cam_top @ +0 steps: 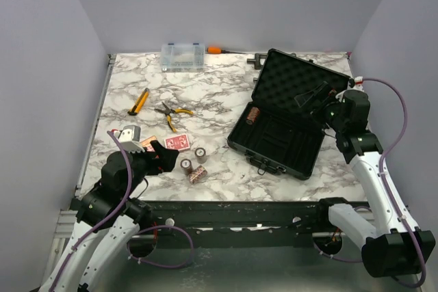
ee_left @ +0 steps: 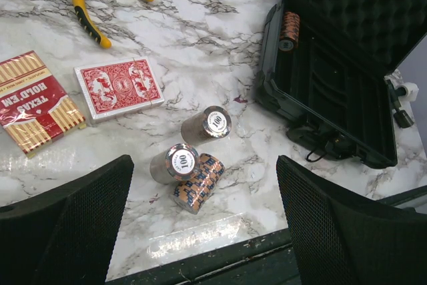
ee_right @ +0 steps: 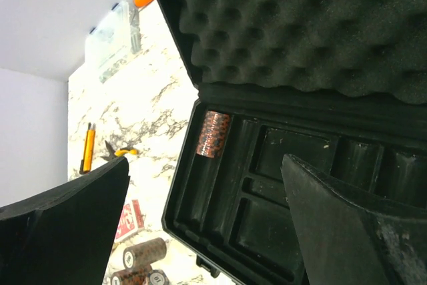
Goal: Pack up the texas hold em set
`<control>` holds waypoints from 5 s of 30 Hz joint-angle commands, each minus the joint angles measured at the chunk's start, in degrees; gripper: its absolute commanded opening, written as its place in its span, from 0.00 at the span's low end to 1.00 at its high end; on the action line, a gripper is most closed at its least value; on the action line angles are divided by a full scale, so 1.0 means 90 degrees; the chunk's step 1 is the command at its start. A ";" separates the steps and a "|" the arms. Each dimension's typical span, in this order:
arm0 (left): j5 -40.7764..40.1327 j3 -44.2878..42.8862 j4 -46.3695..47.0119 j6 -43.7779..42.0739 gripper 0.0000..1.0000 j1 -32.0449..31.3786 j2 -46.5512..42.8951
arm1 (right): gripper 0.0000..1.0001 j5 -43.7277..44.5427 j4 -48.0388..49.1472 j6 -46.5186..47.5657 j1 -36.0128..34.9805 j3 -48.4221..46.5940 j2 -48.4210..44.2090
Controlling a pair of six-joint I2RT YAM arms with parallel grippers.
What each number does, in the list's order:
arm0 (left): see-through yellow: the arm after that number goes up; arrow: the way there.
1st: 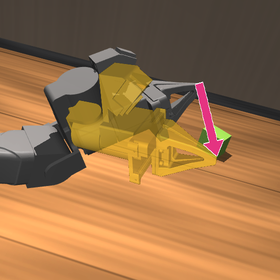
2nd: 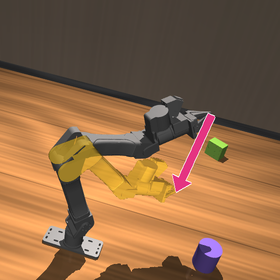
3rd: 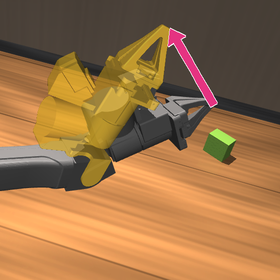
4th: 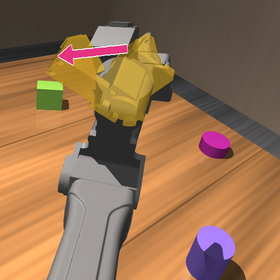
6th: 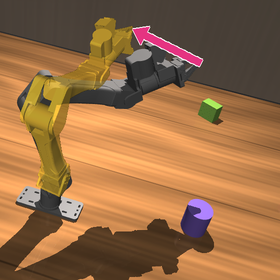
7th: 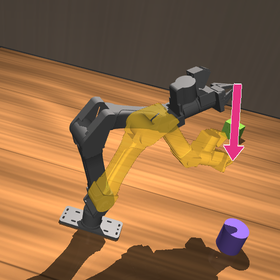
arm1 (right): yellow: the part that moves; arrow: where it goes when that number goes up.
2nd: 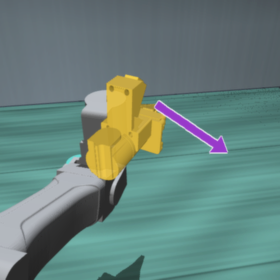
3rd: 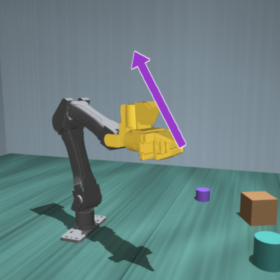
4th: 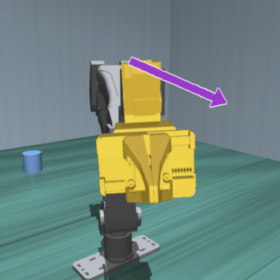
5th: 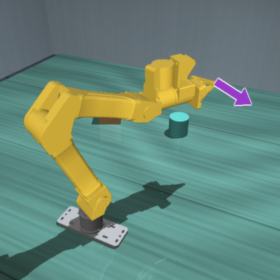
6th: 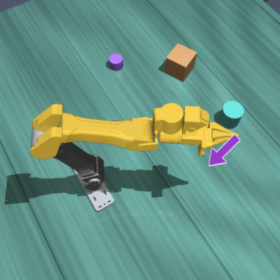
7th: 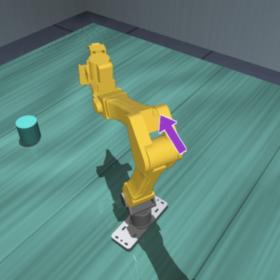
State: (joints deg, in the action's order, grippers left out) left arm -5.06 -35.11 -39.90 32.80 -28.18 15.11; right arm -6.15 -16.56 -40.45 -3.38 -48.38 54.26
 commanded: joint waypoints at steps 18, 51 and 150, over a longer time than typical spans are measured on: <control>-0.0098 -0.0010 -0.0094 0.0171 0.86 -0.0396 -0.0021 | 1.00 -0.0657 -0.1601 -0.0105 -0.0015 -0.0387 -0.0723; -0.0188 -0.0384 -0.0726 0.1007 0.74 -0.0942 0.3039 | 1.00 -0.0749 -0.2639 0.0645 -0.0015 0.0023 -0.1207; 0.1851 -0.1286 -0.1662 -0.0255 0.00 -0.1357 0.3219 | 1.00 -0.3694 -0.3329 -0.0119 -0.0025 -0.1119 -0.0379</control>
State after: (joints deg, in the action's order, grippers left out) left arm 5.43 -46.81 -52.86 31.59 -40.25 46.72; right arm -34.28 -44.56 -36.75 -3.38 -51.88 50.98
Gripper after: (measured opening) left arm 0.431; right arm 0.998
